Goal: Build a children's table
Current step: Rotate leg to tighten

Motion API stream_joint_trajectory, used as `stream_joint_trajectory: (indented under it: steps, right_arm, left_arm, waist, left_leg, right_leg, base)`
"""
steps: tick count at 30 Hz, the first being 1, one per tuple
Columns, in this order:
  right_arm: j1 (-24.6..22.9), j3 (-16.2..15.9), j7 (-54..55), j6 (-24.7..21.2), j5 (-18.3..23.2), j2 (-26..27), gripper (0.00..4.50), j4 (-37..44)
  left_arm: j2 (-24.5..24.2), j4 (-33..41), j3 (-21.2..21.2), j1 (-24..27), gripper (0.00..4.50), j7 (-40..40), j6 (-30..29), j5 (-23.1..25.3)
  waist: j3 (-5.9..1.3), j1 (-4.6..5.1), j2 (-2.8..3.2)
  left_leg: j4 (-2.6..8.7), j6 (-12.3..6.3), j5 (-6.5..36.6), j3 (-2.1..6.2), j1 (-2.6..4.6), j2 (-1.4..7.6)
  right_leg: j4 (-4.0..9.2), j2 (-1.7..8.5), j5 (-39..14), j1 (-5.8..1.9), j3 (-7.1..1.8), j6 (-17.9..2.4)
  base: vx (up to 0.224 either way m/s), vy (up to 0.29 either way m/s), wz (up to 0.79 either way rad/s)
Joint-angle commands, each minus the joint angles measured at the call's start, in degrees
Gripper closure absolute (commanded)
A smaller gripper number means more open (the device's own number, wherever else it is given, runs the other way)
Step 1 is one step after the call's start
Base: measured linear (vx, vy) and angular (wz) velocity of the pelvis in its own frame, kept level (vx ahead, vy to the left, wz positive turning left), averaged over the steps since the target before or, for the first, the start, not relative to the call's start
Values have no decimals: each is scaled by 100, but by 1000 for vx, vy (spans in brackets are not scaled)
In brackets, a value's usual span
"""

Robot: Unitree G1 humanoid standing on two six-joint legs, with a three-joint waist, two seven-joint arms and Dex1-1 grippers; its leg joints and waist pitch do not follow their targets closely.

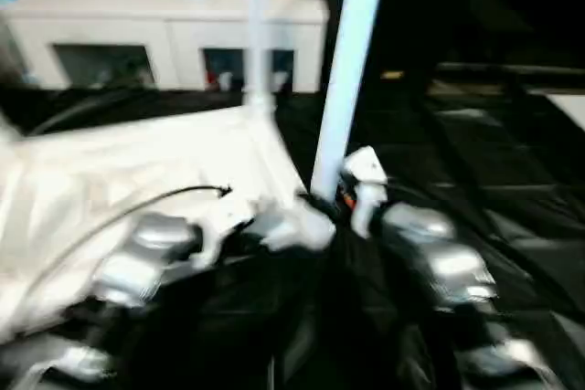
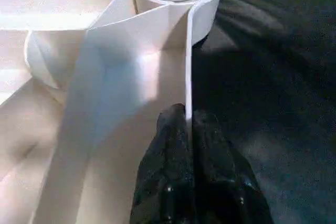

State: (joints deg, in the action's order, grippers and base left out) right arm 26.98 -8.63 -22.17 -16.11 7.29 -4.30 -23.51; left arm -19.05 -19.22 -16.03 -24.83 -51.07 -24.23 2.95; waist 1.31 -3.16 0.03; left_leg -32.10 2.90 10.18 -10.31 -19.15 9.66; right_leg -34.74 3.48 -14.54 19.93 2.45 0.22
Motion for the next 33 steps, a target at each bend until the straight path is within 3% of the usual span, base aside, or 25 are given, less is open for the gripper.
stream_joint_trajectory:
  steps: [1,2,4,5,6,9,11,16,20,22,24,26,30,31,32,33]
  right_arm:
    - [-289,-146,526,-500,-238,199,265,-917]
    - [-209,-140,709,-500,-262,347,265,-1087]
    - [-79,-48,967,-506,-229,542,265,-1341]
    - [16,53,1106,-534,-185,655,265,-1514]
    - [69,121,1177,-550,-153,712,265,-1610]
    - [289,320,1415,-491,-149,837,265,-1998]
    - [364,406,1491,-457,-147,855,265,-2125]
    - [475,509,1493,-388,-150,866,265,-2269]
    - [587,617,1468,-277,-227,915,265,-2477]
    - [622,583,1391,-207,-275,919,265,-2518]
    - [621,623,1321,-178,-224,935,265,-2494]
    - [630,756,1147,-147,-60,965,209,-2384]
    - [674,797,931,-70,10,901,177,-2226]
    - [706,815,857,-30,19,870,163,-2172]
    - [710,816,849,-26,20,867,163,-2165]
    - [712,815,767,10,42,814,152,-2037]
  left_arm:
    - [561,18,-92,-46,450,590,-489,-77]
    - [809,-24,-67,-107,450,876,-704,-42]
    - [1143,-102,-78,-189,450,1269,-933,59]
    - [1330,-123,-101,-224,450,1455,-1051,114]
    - [1443,-125,-117,-240,450,1566,-1125,150]
    - [1817,-150,-127,-333,450,1978,-1346,282]
    - [1936,-137,-136,-351,450,2125,-1450,334]
    - [1955,-84,-156,-330,450,2166,-1532,361]
    - [1942,-37,-164,-317,450,2202,-1612,414]
    - [1921,6,-169,-313,450,2192,-1647,423]
    - [1900,11,-182,-319,450,2166,-1627,419]
    - [1816,24,-232,-333,450,2023,-1533,394]
    - [1693,39,-257,-346,450,1912,-1429,389]
    - [1634,38,-253,-357,450,1853,-1323,377]
    - [1628,38,-253,-358,450,1845,-1307,375]
    - [1548,69,-290,-362,450,1746,-1183,382]
  waist:
    - [-10,57,-30]
    - [-27,56,-13]
    - [-26,65,-81]
    - [-23,74,-61]
    - [-18,67,-52]
    - [-20,73,-120]
    - [-9,69,-109]
    - [-23,101,-79]
    - [-12,102,-110]
    - [-9,135,-99]
    - [-5,140,-86]
    - [-11,145,-56]
    - [8,132,-50]
    - [11,166,-58]
    - [21,172,-16]
    - [25,188,-49]
  left_leg:
    - [473,465,3344,339,124,347]
    - [492,475,3355,359,129,354]
    - [526,447,3427,370,111,341]
    - [536,432,3471,369,115,338]
    - [535,431,3516,377,128,332]
    - [544,376,3607,378,129,315]
    - [535,362,3785,391,171,299]
    - [618,415,4239,450,134,303]
    - [599,344,4297,439,175,277]
    - [622,367,4408,457,159,281]
    - [625,375,4537,447,190,281]
    - [654,378,4519,458,156,289]
    - [641,354,4478,439,168,294]
    - [660,367,4556,468,143,298]
    - [681,397,4660,483,141,302]
    - [689,376,4739,460,152,298]
  right_leg:
    - [758,589,-3968,184,-264,-337]
    - [736,583,-3805,173,-264,-359]
    - [757,551,-3578,151,-240,-326]
    - [749,559,-3509,165,-249,-339]
    - [771,559,-3533,170,-235,-318]
    - [814,558,-3530,176,-208,-221]
    - [852,570,-3655,216,-180,-148]
    - [839,552,-3287,167,-137,-144]
    - [889,580,-3469,235,-147,-107]
    - [888,568,-3403,220,-122,-102]
    - [903,555,-3380,243,-106,-96]
    - [887,566,-3198,205,-112,-120]
    - [924,598,-3269,253,-141,-156]
    - [917,584,-3308,212,-97,-143]
    - [909,565,-3288,201,-69,-135]
    - [920,542,-3280,199,-33,-124]
  base:
    - [0,0,0]
    - [0,0,0]
    - [-31,51,-10]
    - [-32,52,-9]
    - [0,0,0]
    - [-8,17,-2]
    - [-11,25,-3]
    - [0,0,0]
    - [0,0,0]
    - [0,0,0]
    - [0,0,0]
    - [0,0,0]
    - [0,0,0]
    - [0,0,0]
    - [0,0,0]
    - [0,0,0]
